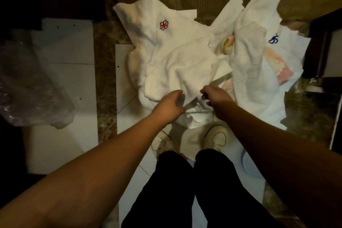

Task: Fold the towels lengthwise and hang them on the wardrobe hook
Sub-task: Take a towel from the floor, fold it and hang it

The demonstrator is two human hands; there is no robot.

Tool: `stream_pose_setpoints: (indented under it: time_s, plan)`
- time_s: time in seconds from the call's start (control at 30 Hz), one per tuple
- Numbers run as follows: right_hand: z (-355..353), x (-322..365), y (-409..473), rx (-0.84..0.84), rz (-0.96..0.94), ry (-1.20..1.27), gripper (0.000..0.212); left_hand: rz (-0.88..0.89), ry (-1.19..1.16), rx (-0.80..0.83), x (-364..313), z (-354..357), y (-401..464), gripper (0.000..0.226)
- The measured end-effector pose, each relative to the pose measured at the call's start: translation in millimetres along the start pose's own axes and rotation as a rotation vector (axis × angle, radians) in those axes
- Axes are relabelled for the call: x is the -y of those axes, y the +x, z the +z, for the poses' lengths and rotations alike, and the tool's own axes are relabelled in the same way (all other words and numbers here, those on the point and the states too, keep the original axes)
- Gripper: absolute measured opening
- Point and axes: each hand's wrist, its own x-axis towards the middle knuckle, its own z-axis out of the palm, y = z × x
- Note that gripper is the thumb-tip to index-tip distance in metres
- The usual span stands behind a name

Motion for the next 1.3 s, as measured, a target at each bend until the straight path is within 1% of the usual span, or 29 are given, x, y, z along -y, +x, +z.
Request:
stream_pose_setpoints:
  time_s: [0.03, 0.1, 0.17, 0.23, 0.33, 0.37, 0.43, 0.47, 0.53, 0.63, 0.67, 0.7, 0.73, 0.83, 0.87, 0.93, 1.03, 1.13, 1.2, 1.23, 1.3]
  plan:
    - [-1, -1, -14, 0.043, -0.019, 0.009, 0.017, 0.033, -0.049, 0.001, -8, 2, -10, 0.060]
    - [-2, 2, -46, 0.144, -0.006, 0.041, 0.018, 0.065, -0.137, -0.026, -23, 3, -31, 0.056]
    - [-5, 7, -74, 0.226, 0.014, 0.079, 0.018, 0.065, -0.142, -0.068, -35, 0, -52, 0.048]
    - [-9, 14, -95, 0.240, 0.005, 0.078, 0.020, 0.045, -0.104, -0.087, -43, -3, -70, 0.036]
    - [-15, 27, -129, 0.187, -0.049, 0.066, 0.020, 0.012, -0.061, -0.089, -56, -12, -99, 0.016]
    - [-17, 31, -139, 0.190, -0.073, 0.045, 0.018, 0.019, -0.061, -0.092, -60, -16, -108, 0.015]
    - [-22, 39, -159, 0.236, -0.125, 0.002, 0.014, 0.032, -0.090, -0.078, -69, -25, -123, 0.023]
    - [-24, 43, -166, 0.257, -0.146, 0.001, 0.015, 0.039, -0.119, -0.060, -75, -30, -130, 0.024]
    - [-30, 54, -187, 0.268, -0.165, 0.008, 0.027, 0.051, -0.199, -0.028, -90, -40, -148, 0.024]
    - [-42, 76, -216, 0.301, -0.173, -0.022, 0.036, 0.062, -0.316, -0.017, -112, -55, -177, 0.023]
    - [-47, 84, -226, 0.315, -0.179, -0.059, 0.033, 0.050, -0.357, -0.016, -119, -60, -189, 0.023]
    - [-52, 92, -236, 0.330, -0.175, -0.082, 0.026, 0.029, -0.413, -0.008, -123, -65, -198, 0.022]
    - [-57, 98, -245, 0.356, -0.179, -0.064, 0.020, 0.004, -0.487, 0.006, -127, -70, -208, 0.021]
    - [-78, 118, -279, 0.361, -0.205, -0.039, 0.014, -0.051, -0.685, 0.025, -142, -96, -243, 0.013]
    - [-86, 124, -291, 0.345, -0.226, -0.059, 0.013, -0.065, -0.743, -0.005, -147, -105, -254, 0.012]
    - [-103, 139, -316, 0.276, -0.247, -0.113, 0.012, -0.091, -0.848, -0.121, -155, -127, -279, 0.005]
    - [-123, 164, -358, 0.163, -0.308, -0.214, 0.013, -0.119, -1.008, -0.304, -169, -157, -323, 0.015]
    - [-132, 186, -393, 0.074, -0.419, -0.292, 0.019, -0.122, -1.103, -0.447, -184, -182, -366, 0.007]
    - [-137, 200, -414, 0.034, -0.493, -0.329, 0.023, -0.095, -1.218, -0.534, -199, -196, -390, 0.028]
    - [-139, 205, -422, 0.019, -0.514, -0.343, 0.022, -0.079, -1.269, -0.559, -207, -202, -401, 0.033]
    - [-141, 215, -442, 0.002, -0.570, -0.380, 0.019, -0.059, -1.332, -0.602, -228, -213, -430, 0.027]
